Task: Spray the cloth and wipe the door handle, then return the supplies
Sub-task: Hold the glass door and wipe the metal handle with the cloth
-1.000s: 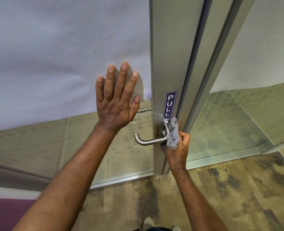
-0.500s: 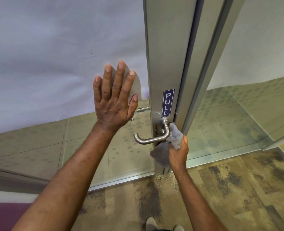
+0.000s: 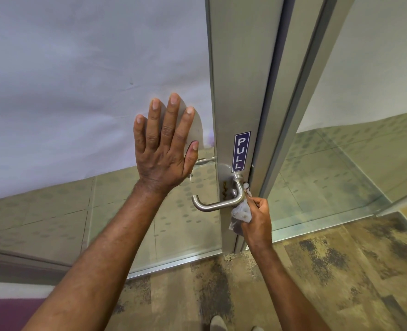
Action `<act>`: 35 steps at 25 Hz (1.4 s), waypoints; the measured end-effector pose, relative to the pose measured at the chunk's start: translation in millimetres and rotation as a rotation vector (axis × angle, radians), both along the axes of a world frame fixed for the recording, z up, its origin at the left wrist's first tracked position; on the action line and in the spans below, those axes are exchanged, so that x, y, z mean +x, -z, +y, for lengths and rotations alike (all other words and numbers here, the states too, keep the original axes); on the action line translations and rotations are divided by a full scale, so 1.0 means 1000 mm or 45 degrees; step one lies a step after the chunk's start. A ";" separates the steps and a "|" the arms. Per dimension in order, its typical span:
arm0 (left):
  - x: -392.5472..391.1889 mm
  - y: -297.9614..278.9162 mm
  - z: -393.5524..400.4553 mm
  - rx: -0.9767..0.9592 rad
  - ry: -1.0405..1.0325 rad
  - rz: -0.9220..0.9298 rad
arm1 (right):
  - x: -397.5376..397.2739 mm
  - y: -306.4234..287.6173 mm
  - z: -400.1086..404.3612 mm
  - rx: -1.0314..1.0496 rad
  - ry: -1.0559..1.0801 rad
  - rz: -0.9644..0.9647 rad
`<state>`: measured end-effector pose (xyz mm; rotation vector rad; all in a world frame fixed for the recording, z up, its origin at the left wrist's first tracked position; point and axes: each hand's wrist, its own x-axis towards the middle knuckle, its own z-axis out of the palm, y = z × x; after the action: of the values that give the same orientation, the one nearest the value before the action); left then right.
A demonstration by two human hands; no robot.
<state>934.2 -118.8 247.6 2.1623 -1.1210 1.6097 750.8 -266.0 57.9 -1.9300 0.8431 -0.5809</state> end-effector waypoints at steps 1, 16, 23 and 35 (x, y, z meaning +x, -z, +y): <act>0.000 -0.001 0.000 -0.005 0.005 -0.001 | -0.003 -0.003 -0.003 -0.037 0.010 0.040; -0.003 -0.002 -0.001 -0.008 -0.001 0.021 | 0.014 -0.025 -0.020 -0.602 -0.063 -0.100; -0.004 -0.003 0.000 0.000 -0.002 0.015 | 0.025 -0.006 0.000 -0.107 0.097 -0.379; -0.003 -0.002 -0.002 -0.005 -0.007 0.009 | -0.023 0.022 0.014 0.459 0.279 -0.217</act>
<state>931.5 -120.9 249.3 2.1686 -1.1103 1.6040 728.1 -252.1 36.3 -1.4529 0.9817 -0.6630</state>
